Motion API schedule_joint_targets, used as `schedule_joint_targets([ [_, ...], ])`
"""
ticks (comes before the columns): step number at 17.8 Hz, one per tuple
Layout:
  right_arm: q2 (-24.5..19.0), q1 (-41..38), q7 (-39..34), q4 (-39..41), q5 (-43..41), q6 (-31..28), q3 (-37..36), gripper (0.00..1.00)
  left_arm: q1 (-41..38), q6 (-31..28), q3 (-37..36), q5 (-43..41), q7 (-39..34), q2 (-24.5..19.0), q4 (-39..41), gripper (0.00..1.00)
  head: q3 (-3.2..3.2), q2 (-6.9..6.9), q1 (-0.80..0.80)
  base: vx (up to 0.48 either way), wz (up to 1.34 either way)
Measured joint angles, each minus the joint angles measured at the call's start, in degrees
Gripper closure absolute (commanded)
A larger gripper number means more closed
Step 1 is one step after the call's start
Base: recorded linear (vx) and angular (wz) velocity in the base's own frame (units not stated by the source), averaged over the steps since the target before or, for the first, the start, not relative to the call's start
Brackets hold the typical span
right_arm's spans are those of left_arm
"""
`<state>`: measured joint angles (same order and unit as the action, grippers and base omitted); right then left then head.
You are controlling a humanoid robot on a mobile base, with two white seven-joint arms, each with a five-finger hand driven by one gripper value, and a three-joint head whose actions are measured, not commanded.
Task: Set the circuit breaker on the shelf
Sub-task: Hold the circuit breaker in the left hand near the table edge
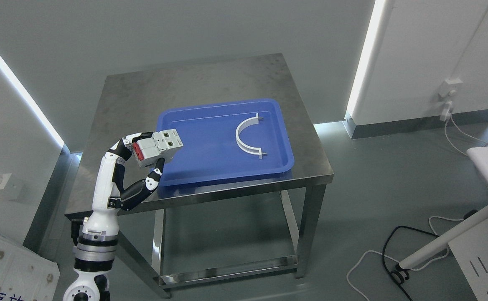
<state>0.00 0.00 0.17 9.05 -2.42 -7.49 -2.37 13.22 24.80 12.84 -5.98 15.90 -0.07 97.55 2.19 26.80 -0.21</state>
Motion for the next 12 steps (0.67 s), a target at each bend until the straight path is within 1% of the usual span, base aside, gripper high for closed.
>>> schedule_joint_targets([
  [12, 0.0, 0.0, 0.0, 0.0, 0.0, 0.0, 0.0, 0.00, 0.0, 0.0, 0.2, 0.0, 0.0, 0.0, 0.3, 0.78, 0.00, 0.00, 0.00, 0.000, 0.00],
])
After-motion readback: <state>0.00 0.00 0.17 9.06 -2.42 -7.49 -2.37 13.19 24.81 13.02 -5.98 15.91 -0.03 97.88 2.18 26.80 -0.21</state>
